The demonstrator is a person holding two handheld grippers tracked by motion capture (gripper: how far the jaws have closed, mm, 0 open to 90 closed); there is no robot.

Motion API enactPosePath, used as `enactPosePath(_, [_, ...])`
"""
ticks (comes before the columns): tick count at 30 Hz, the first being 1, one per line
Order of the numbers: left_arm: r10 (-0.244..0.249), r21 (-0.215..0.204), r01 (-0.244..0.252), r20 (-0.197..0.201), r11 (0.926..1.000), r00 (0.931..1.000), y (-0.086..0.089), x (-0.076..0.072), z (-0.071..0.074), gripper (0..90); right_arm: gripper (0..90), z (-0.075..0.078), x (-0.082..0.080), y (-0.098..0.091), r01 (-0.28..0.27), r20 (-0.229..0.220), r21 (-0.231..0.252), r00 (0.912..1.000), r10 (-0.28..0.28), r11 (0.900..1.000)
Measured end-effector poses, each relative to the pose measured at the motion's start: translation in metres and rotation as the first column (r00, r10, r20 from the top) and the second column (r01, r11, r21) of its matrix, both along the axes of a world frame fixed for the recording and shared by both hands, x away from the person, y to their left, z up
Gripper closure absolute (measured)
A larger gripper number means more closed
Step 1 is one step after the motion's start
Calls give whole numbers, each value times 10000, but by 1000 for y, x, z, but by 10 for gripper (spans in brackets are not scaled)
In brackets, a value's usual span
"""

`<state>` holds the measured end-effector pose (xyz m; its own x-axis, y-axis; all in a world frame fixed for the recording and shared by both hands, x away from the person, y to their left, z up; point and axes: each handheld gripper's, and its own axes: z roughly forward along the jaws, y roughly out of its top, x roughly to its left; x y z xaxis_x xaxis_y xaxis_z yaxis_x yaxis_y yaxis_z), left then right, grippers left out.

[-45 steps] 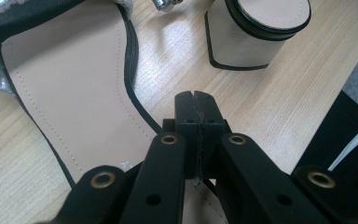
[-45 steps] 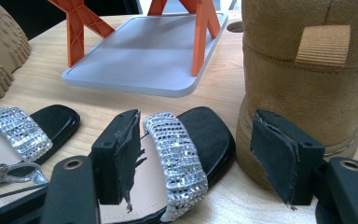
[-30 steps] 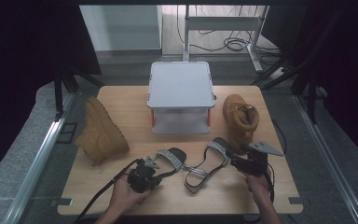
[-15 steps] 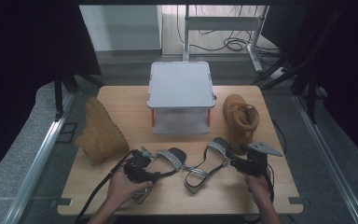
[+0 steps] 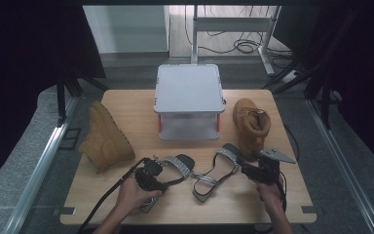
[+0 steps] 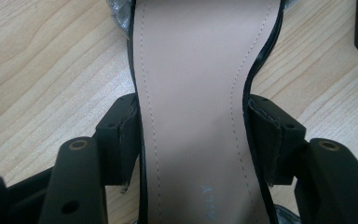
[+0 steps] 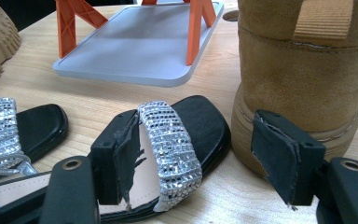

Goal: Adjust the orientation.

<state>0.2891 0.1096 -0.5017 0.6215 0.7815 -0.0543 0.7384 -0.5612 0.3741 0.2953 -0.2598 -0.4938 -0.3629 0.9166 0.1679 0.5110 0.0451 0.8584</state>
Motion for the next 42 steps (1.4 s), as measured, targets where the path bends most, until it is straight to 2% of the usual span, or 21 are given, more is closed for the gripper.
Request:
enactPosePath(5, [27,-115,-27,-9,9999,10000,3,0,0,399,328,0,0,-1,38,-18,-8,10000,-38,10000])
enactPosePath(11, [227,-377,-224,96,9990,9997,18,0,11,402,328,0,0,-3,158,-50,33,9999,-158,9999])
enactPosePath(17, [567,-364,-557,264,9978,9980,41,1,24,405,328,0,0,-2,184,-54,53,9998,-183,9998])
enactPosePath(20, [628,-183,-624,258,9979,9977,48,2,26,406,328,-1,0,-2,188,-66,28,9998,-188,9998])
enactPosePath(26, [749,166,-751,98,9970,9971,59,1,23,407,328,-1,0,-1,185,-71,18,9998,-185,9998])
enactPosePath(32, [952,529,-939,-224,9942,9952,65,6,11,406,328,-2,0,0,174,-105,18,9998,-173,9998])
enactPosePath(38, [1021,639,-999,-311,9929,9943,64,8,3,403,327,-2,0,-1,204,-117,8,9997,-204,9998])
enactPosePath(42, [1226,504,-1213,-243,9913,9922,65,7,3,399,328,-2,0,0,171,-101,1,9998,-171,9999])
